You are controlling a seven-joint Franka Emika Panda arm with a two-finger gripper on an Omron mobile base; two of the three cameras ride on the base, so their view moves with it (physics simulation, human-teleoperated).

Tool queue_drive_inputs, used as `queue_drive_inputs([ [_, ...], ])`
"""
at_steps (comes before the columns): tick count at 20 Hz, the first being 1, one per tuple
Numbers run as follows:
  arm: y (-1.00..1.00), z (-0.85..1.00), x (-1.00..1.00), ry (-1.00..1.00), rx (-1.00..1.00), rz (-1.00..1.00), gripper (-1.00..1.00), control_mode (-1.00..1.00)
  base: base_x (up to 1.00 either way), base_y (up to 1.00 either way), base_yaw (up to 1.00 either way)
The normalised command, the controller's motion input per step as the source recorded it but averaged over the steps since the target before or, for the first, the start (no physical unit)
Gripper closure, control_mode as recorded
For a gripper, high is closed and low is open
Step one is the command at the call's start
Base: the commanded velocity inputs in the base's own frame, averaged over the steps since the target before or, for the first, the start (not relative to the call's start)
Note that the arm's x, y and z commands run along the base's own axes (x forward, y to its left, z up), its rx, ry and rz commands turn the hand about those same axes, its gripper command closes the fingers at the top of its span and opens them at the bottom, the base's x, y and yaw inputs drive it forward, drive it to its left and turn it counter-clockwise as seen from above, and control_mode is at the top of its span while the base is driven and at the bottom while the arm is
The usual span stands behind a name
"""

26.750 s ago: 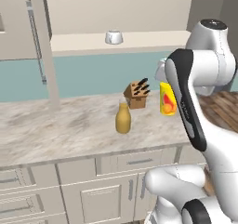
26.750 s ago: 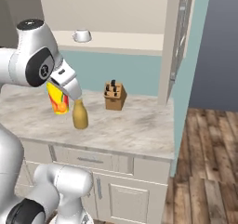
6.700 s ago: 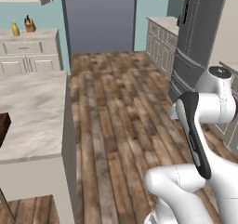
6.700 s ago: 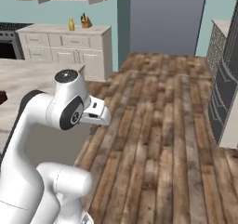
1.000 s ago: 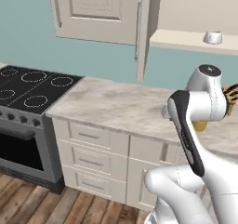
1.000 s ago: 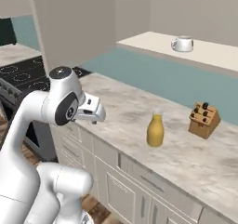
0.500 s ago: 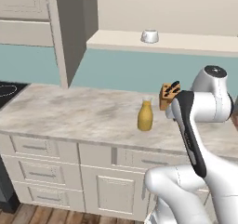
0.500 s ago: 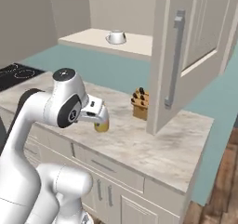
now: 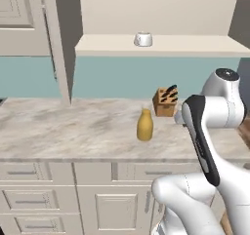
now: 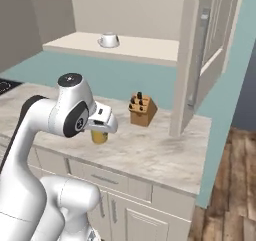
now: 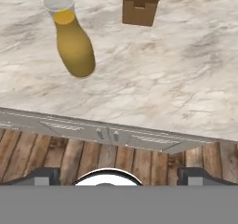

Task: There is a tray on the dining counter. Grab the cup, mug, and pitcher and place them on the tray. The pitcher may be placed next to the tray if it cannot fit the tray.

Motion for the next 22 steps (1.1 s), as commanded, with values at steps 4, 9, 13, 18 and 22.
queue_drive_inputs([
  [4,0.00,0.00,0.00,0.00,0.00,0.00,-1.00,1.00,0.18,0.84,-0.28],
  [9,0.00,0.00,0.00,0.00,0.00,0.00,-1.00,1.00,0.28,0.34,-0.18],
  [13,0.00,0.00,0.00,0.00,0.00,0.00,-1.00,1.00,0.51,0.00,-0.09],
  [18,0.00,0.00,0.00,0.00,0.00,0.00,-1.00,1.00,0.46,-0.05,-0.05],
  [22,0.00,0.00,0.00,0.00,0.00,0.00,-1.00,1.00,0.23,0.16,-0.17],
])
